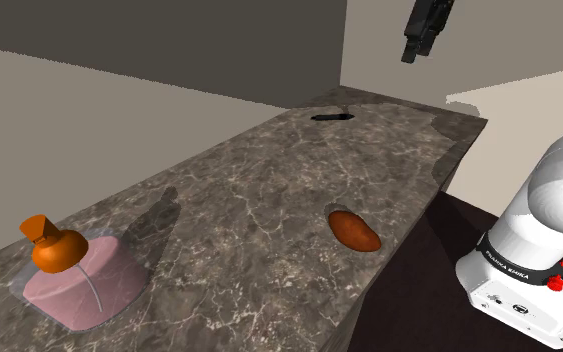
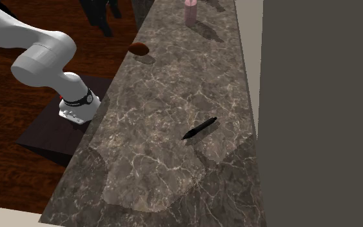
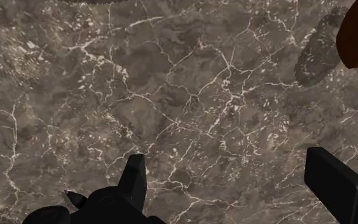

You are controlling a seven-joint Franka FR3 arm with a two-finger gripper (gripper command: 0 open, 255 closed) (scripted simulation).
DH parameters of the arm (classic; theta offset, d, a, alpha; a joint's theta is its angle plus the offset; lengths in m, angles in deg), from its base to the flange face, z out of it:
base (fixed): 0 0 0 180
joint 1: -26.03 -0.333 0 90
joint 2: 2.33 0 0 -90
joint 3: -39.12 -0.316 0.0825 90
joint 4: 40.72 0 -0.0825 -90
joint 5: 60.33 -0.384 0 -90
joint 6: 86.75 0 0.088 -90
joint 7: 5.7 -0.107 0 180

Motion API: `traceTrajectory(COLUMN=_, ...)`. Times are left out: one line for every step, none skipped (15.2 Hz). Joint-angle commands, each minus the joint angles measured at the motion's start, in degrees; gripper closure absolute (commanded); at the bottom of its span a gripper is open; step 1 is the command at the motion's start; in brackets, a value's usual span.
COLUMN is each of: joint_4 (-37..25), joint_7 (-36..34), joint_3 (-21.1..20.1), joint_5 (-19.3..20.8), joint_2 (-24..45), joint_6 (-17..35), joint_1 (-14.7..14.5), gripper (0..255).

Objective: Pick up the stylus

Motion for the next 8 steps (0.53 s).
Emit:
traceTrajectory(joint_4=0.00, joint_7=0.00, joint_3=0.00, joint_5=0.00, joint_2=0.00, joint_6=0.00, joint_1=0.00, gripper=0)
traceTrajectory(joint_4=0.13, joint_7=1.93, joint_3=0.94, joint_5=0.61, joint_2=1.46, joint_6=1.19, joint_1=-0.18, gripper=0)
traceTrajectory(joint_4=0.17, joint_7=3.84, joint_3=1.88, joint_5=1.19, joint_2=3.00, joint_6=2.38, joint_1=-0.37, gripper=0)
traceTrajectory(joint_4=0.12, joint_7=5.73, joint_3=2.80, joint_5=1.73, joint_2=4.61, joint_6=3.56, joint_1=-0.58, gripper=0)
traceTrajectory(joint_4=-0.02, joint_7=7.61, joint_3=3.70, joint_5=2.23, joint_2=6.30, joint_6=4.73, joint_1=-0.78, gripper=0)
traceTrajectory(joint_4=-0.26, joint_7=9.47, joint_3=4.58, joint_5=2.68, joint_2=8.05, joint_6=5.88, joint_1=-1.00, gripper=0)
traceTrajectory(joint_4=-0.58, joint_7=11.32, joint_3=5.45, joint_5=3.10, joint_2=9.87, joint_6=7.01, joint_1=-1.23, gripper=0)
traceTrajectory(joint_4=-0.99, joint_7=13.16, joint_3=6.30, joint_5=3.46, joint_2=11.75, joint_6=8.12, joint_1=-1.47, gripper=0)
